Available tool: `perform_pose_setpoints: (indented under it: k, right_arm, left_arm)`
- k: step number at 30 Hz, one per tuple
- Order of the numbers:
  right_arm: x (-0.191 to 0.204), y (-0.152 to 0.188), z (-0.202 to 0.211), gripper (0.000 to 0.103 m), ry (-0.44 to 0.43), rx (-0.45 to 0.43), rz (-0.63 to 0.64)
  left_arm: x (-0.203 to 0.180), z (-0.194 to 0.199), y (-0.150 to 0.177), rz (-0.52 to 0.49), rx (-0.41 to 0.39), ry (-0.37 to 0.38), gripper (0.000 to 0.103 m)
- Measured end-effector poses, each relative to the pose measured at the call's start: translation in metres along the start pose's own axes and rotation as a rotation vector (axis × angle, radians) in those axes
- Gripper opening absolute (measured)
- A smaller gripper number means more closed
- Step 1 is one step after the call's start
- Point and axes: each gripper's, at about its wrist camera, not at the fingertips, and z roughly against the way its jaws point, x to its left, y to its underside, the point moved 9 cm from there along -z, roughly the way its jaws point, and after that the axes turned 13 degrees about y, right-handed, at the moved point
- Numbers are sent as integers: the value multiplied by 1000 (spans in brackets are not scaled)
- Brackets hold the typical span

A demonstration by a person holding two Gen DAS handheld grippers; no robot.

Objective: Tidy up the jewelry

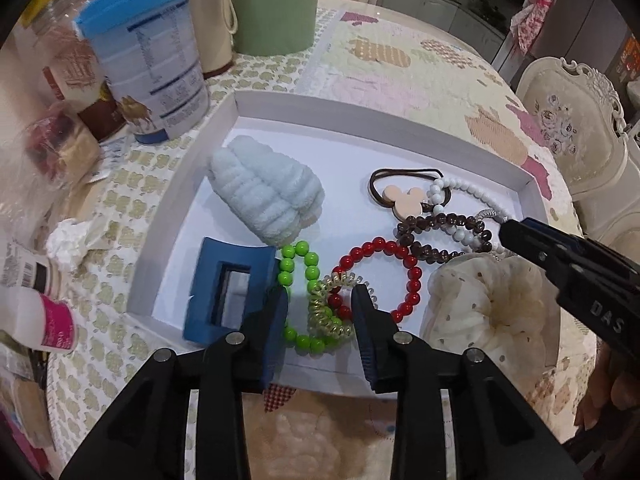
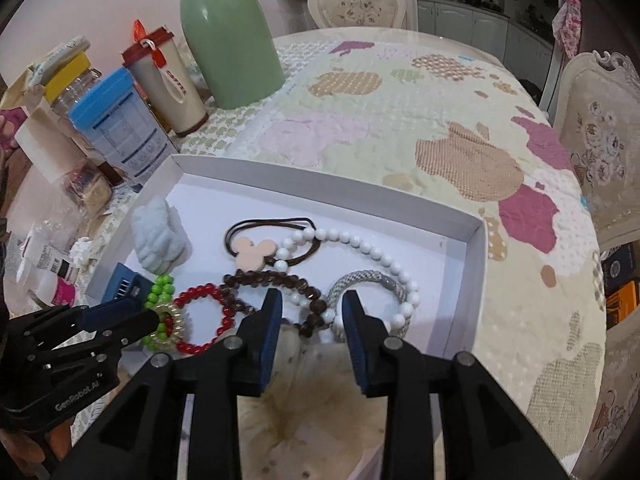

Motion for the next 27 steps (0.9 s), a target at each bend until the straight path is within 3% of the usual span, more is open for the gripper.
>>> perform_pose_setpoints:
  k: [16,27]
  right_arm:
    - [21,19,84,44,39,-143,-8]
    - [31,32,132,46,34,-205,-9]
  left_arm:
    - [-5,73,11,-22,-133,-106,25]
    - [-12,121,22,-37,-214,-168,25]
